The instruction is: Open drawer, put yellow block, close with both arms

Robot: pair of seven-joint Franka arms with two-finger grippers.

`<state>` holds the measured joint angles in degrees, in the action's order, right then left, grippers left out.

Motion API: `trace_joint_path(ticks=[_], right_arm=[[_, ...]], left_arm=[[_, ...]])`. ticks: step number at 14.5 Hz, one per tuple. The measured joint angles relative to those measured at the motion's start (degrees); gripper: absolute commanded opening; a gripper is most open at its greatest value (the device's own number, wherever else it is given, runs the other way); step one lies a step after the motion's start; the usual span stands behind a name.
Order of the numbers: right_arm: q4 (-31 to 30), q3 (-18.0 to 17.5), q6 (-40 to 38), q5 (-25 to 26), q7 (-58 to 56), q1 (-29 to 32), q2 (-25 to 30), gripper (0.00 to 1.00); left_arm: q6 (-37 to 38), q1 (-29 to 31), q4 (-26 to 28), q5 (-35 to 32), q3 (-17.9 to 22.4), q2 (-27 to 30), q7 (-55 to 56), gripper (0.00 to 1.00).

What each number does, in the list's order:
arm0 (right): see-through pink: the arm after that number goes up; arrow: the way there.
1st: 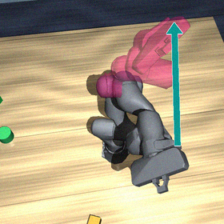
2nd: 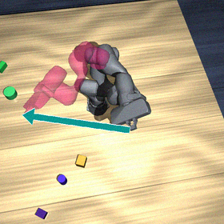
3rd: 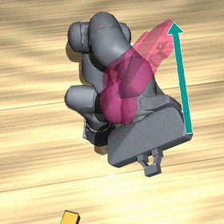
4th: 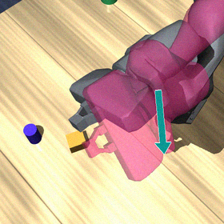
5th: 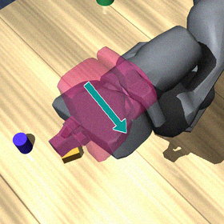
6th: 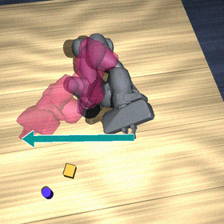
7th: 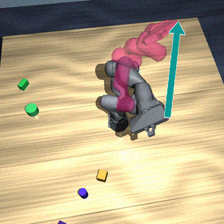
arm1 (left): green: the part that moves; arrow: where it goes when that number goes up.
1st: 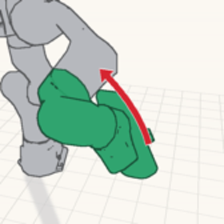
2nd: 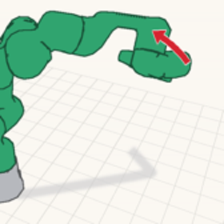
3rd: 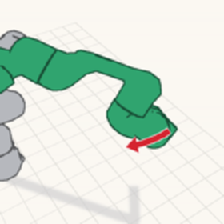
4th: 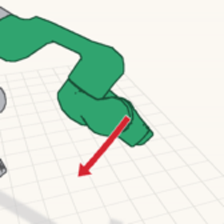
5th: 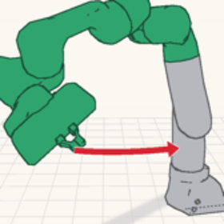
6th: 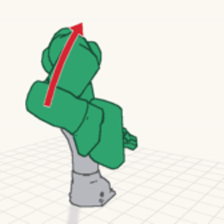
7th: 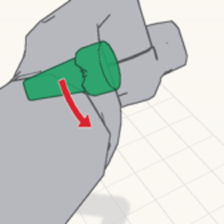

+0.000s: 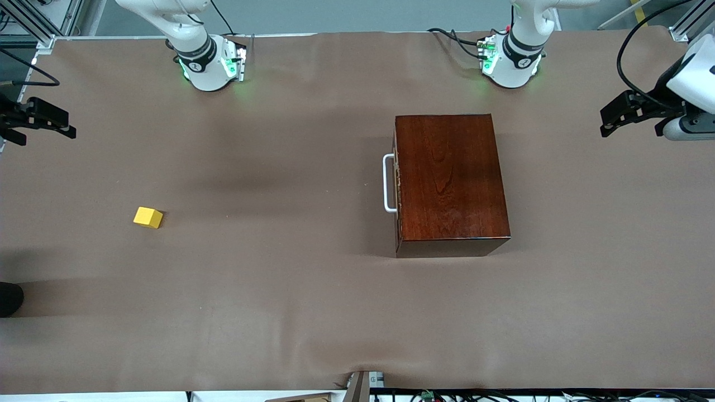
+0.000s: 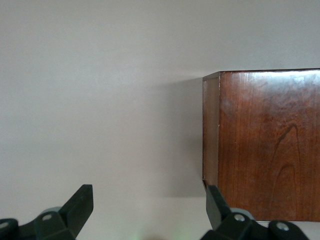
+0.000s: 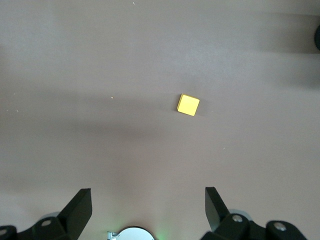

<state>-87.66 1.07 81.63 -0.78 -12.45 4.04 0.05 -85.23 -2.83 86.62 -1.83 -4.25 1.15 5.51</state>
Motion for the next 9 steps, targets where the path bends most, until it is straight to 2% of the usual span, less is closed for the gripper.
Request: trace_joint_path(ticks=[4, 9], right_arm=[[0.0, 0.06, 0.01, 0.0, 0.01, 0.33, -0.02, 1.0], [0.0, 0.06, 0.0, 0.0, 0.0, 0.83, -0.16, 1.0]], left_arm=[[0.0, -2.37, -1.27, 0.09, -3.04, -2.36, 0.0, 1.0], [-0.1, -10.81, -5.11, 0.09, -5.13, -8.82, 4.09, 1.0]])
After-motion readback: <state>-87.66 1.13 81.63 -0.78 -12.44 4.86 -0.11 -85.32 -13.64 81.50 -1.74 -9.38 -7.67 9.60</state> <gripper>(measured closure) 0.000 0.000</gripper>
